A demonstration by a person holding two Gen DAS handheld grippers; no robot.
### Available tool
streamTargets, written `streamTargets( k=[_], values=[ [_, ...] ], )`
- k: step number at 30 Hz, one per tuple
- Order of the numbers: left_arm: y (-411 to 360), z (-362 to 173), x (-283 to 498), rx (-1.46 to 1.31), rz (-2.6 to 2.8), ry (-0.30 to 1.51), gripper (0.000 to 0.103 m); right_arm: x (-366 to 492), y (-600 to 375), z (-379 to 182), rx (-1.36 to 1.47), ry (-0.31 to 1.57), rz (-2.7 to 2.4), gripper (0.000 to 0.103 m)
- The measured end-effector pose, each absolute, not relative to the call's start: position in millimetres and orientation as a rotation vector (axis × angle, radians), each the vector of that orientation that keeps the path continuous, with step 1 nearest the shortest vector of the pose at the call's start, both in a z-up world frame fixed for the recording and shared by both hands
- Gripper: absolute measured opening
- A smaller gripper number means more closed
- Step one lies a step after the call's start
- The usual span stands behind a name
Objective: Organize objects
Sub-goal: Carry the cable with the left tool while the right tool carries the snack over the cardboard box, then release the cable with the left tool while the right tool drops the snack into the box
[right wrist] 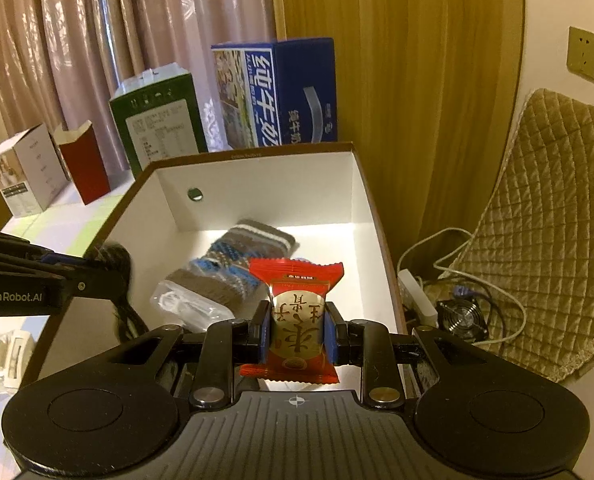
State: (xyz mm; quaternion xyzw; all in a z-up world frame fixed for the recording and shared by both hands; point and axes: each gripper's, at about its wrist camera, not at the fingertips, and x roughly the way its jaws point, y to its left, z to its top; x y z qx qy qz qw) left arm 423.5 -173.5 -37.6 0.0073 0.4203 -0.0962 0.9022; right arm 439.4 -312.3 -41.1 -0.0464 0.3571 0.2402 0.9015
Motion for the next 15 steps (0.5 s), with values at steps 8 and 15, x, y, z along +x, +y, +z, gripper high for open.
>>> streamTargets(
  k=[8,15],
  values=[
    [-172.6,-36.1,431.1,0.013,-0.189,0.872,0.031,449.8,-311.4,-42.1,-0.098,0.742,0.489,0.024],
    [-170.6,-33.4,428.7,0.001,-0.187,0.871,0.047,452.6,-311.2,-39.2,-0.092,0.720,0.490,0.049]
  ],
)
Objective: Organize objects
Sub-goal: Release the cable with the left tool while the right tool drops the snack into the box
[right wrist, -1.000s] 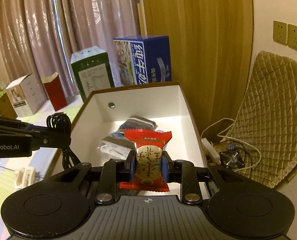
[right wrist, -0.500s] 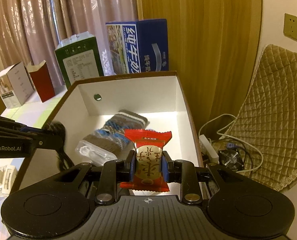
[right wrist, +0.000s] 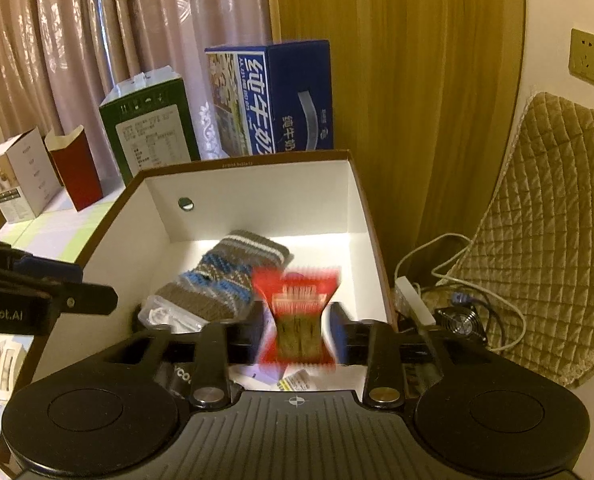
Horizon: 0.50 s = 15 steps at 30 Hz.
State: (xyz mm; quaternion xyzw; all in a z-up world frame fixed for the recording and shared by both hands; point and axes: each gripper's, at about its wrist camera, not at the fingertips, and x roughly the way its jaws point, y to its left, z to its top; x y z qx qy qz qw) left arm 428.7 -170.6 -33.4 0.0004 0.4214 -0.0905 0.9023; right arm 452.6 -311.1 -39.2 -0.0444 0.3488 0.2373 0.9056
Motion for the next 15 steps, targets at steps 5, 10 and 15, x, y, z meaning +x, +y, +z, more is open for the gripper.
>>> streamTargets(
  k=[5,10,15],
  values=[
    [-168.8,-29.3,422.8,-0.012,-0.190,0.859,0.065,446.9,-313.3,-33.6,-0.081,0.698,0.490,0.064],
    [-163.7,-22.4,411.7,-0.033,-0.191,0.849,0.082,435.0,-319.6,-31.6,-0.049,0.713,0.494,0.073],
    [-156.7,-16.0,395.7,-0.071,-0.189,0.850,0.091,416.6,-325.5,-28.0,-0.013,0.728,0.500,0.087]
  ],
)
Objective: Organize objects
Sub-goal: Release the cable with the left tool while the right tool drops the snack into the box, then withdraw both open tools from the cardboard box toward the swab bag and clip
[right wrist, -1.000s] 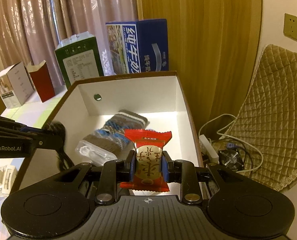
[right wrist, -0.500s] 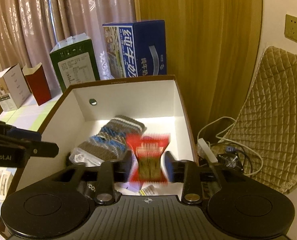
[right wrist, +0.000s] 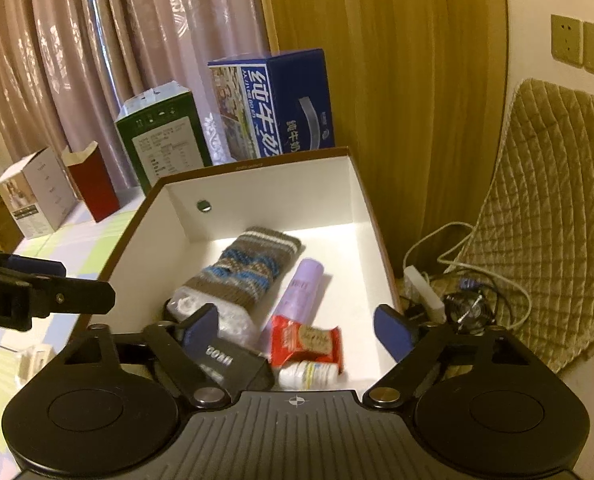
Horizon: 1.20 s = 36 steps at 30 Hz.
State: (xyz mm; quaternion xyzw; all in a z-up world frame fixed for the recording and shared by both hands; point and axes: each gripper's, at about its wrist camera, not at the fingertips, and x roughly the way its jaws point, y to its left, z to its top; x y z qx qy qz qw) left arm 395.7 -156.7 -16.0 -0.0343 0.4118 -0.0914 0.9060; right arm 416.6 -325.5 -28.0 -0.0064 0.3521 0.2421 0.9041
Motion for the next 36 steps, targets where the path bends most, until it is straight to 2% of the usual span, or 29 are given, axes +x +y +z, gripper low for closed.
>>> streamTargets(
  k=[8,36],
  values=[
    [-155.0,-6.4,371.9,-0.077,-0.178,0.849,0.096,389.8,-330.9,-17.7,0.021,0.731,0.508,0.101],
    [-115.3,-13.4,272.2,-0.122,-0.139,0.896,0.098,297.4,-317.2,-4.5,0.047,0.758,0.535,0.101]
  ],
)
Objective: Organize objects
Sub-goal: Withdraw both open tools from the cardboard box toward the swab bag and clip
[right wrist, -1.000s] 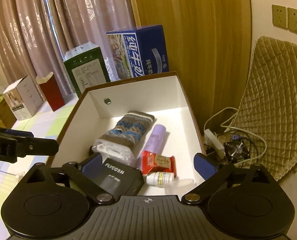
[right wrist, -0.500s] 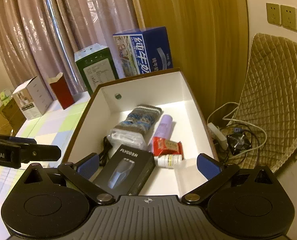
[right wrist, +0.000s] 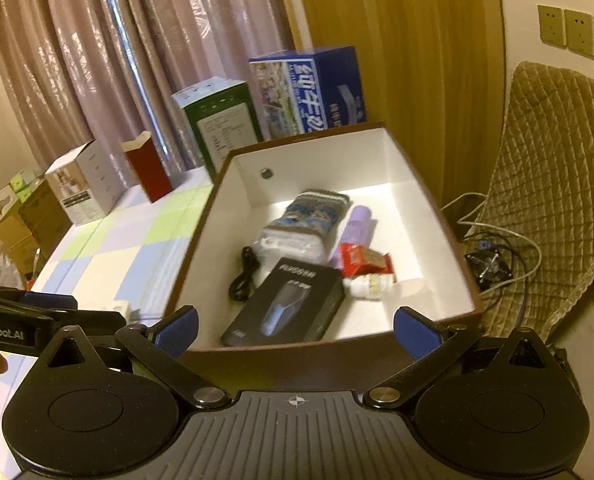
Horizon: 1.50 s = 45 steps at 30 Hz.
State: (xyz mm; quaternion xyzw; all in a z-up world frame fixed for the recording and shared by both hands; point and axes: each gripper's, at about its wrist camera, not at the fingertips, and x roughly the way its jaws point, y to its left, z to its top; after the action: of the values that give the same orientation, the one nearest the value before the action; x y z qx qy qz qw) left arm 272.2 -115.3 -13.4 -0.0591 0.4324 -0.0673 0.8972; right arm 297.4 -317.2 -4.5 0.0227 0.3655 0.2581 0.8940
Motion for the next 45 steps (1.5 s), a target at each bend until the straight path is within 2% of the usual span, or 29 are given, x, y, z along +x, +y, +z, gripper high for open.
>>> streamTargets(
  k=[25,45],
  values=[
    [-19.8,-33.0,186.1,-0.176,-0.013,0.966,0.098,218.5,-212.5,-31.7,-0.010,0.870,0.682,0.101],
    [43.4,-45.4,178.2,-0.217,0.107,1.008,0.098,217.1,-144.6,-54.0,-0.089,0.914,0.748,0.101]
  ],
)
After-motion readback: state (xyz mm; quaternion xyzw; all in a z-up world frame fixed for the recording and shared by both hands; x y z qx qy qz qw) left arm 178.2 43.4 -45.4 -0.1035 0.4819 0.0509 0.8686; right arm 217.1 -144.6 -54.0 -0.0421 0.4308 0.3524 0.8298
